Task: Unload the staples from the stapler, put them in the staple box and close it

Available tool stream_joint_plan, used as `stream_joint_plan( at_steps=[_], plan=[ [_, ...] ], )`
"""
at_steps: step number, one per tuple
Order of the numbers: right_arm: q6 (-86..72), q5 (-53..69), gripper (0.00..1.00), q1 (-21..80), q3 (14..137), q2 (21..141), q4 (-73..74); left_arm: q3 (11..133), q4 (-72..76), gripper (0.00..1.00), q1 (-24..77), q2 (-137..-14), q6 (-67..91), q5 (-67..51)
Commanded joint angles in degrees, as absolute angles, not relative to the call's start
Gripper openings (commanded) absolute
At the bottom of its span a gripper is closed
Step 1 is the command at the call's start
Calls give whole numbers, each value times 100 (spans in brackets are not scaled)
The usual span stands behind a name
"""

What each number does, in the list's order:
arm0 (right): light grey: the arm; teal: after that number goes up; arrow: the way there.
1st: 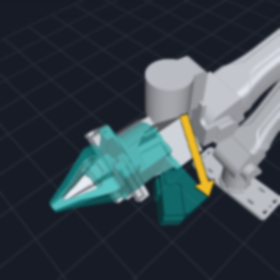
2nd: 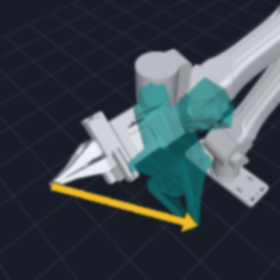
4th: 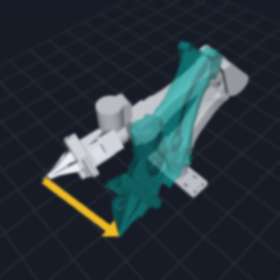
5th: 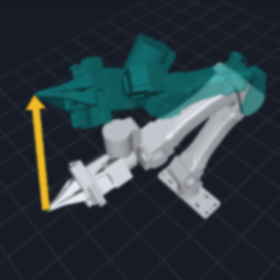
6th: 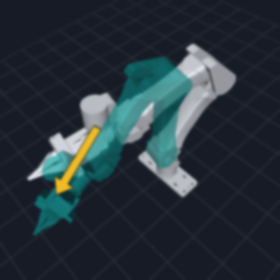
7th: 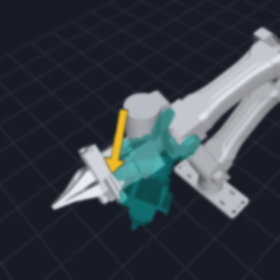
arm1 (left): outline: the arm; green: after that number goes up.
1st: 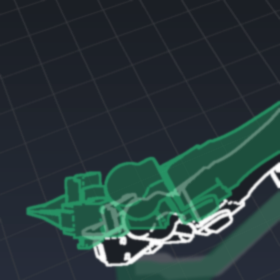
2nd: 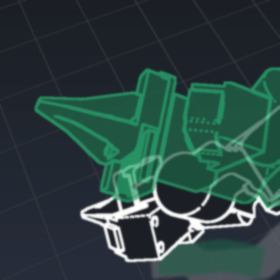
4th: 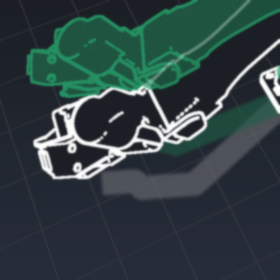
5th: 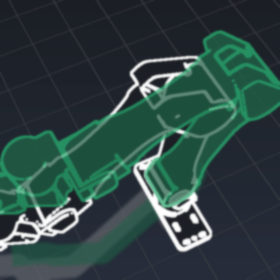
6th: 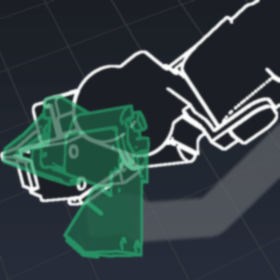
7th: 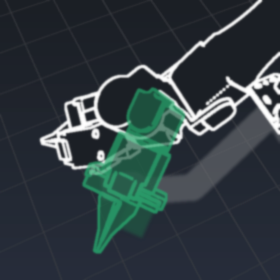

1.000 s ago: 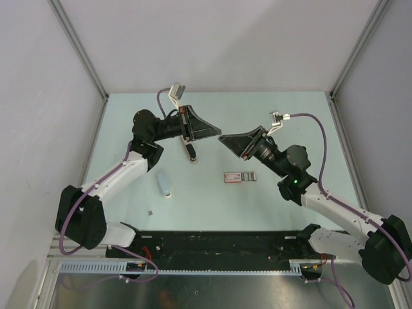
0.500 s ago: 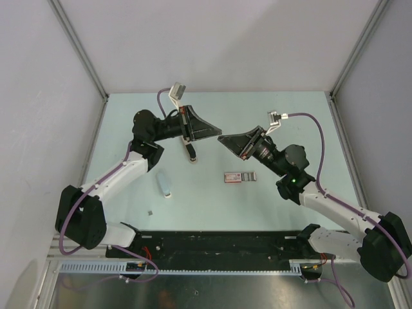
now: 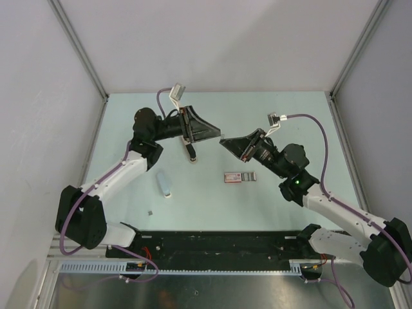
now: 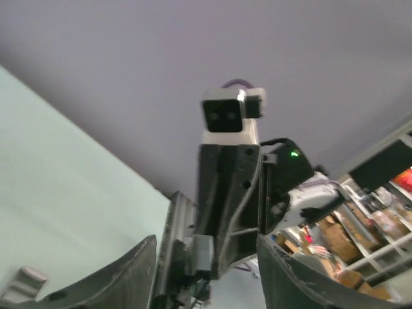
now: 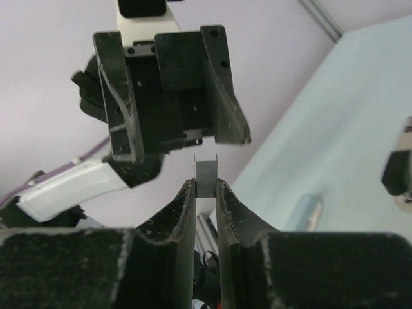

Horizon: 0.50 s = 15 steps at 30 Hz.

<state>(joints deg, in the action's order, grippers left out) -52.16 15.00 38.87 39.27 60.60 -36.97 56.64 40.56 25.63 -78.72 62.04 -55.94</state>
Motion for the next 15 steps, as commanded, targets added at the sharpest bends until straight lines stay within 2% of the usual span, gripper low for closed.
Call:
stream_joint_plan(
  at_steps=[1, 7, 11, 15],
  plan=[
    [-4634, 1162, 2, 3848, 4156, 5624, -2290, 6149, 2381, 72, 2194, -7754, 4583, -5417],
    [-3958, 450, 2, 3838, 4157, 5344, -487, 6677, -483, 77, 1892, -7869, 1716, -4170],
    [-3725, -525, 4, 3841, 4157, 5475, 846, 6636, -1223, 78, 1883, -7861, 537, -3491],
    [-3725, -1180, 2, 3884, 4157, 6010, 1599, 6525, -1604, 78, 1882, -7826, -181, -3138]
  ],
)
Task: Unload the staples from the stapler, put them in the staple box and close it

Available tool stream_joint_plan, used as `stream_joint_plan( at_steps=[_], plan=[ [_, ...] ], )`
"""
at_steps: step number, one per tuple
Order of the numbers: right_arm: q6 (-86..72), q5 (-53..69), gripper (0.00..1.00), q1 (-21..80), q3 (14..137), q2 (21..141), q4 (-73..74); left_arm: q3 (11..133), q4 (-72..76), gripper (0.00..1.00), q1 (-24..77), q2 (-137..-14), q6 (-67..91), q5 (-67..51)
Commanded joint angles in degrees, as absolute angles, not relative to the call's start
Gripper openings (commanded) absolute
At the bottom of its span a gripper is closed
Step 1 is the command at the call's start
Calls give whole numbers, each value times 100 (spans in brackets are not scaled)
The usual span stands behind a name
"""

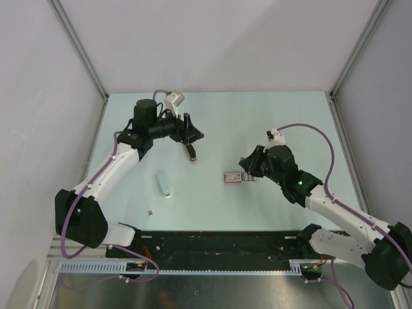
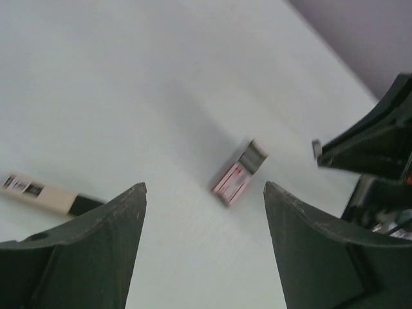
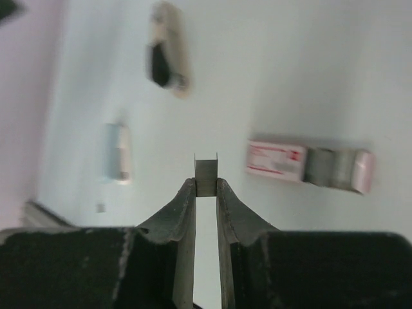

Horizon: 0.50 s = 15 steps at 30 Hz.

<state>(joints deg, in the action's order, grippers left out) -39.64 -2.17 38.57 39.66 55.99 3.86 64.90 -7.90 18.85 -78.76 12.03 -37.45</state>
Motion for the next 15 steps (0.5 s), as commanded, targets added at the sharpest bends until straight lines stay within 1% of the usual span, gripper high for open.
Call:
stream_joint_plan(
  at_steps=[1, 7, 15],
  plan=[
    [-3743, -1297, 1, 3893, 4157, 6187, 1692, 6510, -1689, 78, 1881, -7824, -314, -3094],
    [-3793, -1911, 0, 4014, 4157, 6950, 1735, 6350, -1976, 78, 1886, -7689, -799, -2964],
    [-3969, -2397, 2, 4232, 4185, 7580, 1628, 6245, -2098, 78, 1909, -7593, -880, -3150]
  ],
)
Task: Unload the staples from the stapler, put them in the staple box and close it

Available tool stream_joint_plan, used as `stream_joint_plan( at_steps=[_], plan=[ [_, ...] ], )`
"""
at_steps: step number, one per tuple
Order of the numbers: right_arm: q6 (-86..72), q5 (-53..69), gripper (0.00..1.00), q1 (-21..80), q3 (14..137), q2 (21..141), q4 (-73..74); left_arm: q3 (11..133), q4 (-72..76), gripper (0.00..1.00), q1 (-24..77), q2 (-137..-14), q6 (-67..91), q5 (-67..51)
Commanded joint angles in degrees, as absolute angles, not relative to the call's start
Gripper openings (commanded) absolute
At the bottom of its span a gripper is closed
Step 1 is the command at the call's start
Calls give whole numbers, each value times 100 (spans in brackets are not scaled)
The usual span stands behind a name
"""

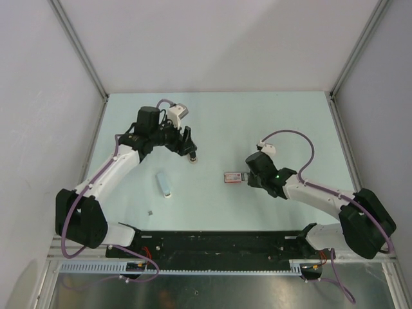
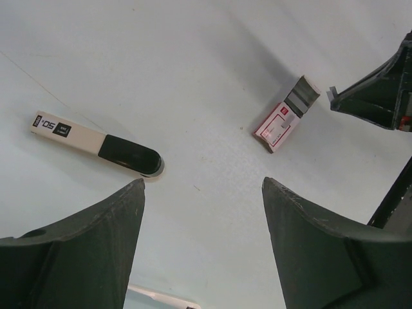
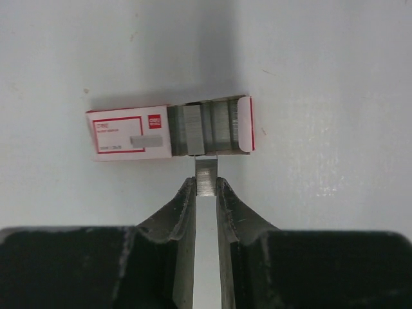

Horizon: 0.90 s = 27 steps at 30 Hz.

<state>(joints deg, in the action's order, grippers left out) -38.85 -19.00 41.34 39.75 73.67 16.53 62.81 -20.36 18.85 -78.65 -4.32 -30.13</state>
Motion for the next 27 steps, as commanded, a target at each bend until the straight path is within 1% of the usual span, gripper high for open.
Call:
stream_joint_plan(
  at_steps=[1, 12, 27],
  plan=[
    [-3984, -2447, 2, 4252, 4206, 7649, 1627, 6238, -2108, 77, 1917, -7602, -888, -3157],
    [-3988, -2985, 2, 4461, 4640, 8361, 1722, 6236, -2157, 77, 2095, -7638, -939, -3129],
    [-4019, -3107, 3, 4431, 4702, 8647, 1842, 6206, -2174, 77, 2187, -7655, -984, -3142]
  ],
)
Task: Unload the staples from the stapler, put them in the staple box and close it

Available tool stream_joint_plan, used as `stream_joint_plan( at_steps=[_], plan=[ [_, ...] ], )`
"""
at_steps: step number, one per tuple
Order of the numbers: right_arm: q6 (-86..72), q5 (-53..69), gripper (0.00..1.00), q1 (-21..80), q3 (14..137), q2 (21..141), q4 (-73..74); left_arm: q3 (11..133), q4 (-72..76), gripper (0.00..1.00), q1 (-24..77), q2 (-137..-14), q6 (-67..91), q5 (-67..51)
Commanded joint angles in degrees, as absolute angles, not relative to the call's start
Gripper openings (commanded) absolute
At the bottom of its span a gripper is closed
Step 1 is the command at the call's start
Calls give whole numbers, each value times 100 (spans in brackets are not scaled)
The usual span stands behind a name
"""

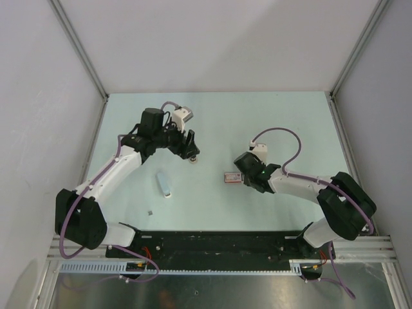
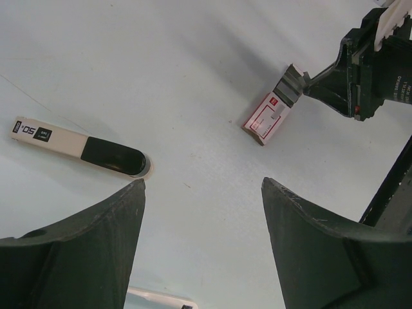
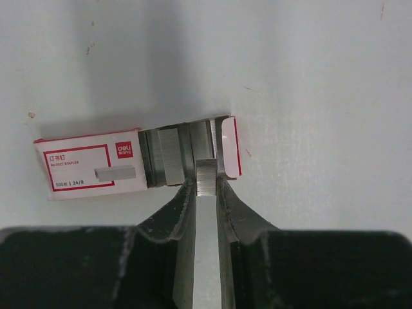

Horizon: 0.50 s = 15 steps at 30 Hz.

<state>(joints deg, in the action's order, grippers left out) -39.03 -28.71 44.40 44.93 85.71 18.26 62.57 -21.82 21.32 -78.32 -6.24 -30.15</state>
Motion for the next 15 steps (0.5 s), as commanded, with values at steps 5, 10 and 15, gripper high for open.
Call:
stream_joint_plan(
  at_steps=[5, 10, 15],
  plan=[
    [-3979, -3078, 4, 4385, 4702, 8682, 1797, 6201, -2176, 77, 2205, -7638, -990, -3154],
    [-3925, -3070, 5, 4359, 4702, 8729, 1761, 6212, -2182, 77, 2231, -7638, -986, -3165],
    [-3920, -3036, 6, 4270, 4702, 8792, 1738, 6221, -2187, 77, 2247, -7668, -984, -3185]
  ],
)
